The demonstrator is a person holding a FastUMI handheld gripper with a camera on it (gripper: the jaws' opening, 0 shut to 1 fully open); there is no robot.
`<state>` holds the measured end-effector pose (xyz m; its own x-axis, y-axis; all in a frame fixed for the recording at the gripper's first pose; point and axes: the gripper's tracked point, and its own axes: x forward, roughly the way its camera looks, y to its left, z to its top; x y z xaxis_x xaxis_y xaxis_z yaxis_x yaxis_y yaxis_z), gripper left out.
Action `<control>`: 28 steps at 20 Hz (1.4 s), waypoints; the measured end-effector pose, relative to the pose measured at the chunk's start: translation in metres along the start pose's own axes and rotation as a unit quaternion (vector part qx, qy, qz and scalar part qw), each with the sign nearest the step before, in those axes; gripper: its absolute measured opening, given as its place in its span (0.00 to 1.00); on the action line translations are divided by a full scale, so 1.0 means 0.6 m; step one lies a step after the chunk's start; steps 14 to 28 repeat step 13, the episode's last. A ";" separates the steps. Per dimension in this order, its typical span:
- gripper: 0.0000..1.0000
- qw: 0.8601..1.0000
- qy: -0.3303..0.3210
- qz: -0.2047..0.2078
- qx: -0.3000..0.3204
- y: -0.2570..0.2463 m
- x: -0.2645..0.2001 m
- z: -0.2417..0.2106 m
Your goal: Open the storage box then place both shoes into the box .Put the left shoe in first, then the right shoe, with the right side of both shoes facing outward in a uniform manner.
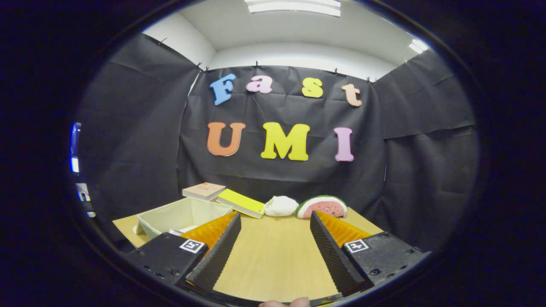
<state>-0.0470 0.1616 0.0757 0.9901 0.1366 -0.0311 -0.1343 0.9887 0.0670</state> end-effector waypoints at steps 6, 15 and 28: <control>1.00 1.000 -0.006 0.009 0.015 0.001 -0.010 -0.008; 1.00 1.000 -0.003 0.002 0.005 -0.009 -0.018 -0.011; 1.00 1.000 -0.003 0.002 0.005 -0.009 -0.018 -0.011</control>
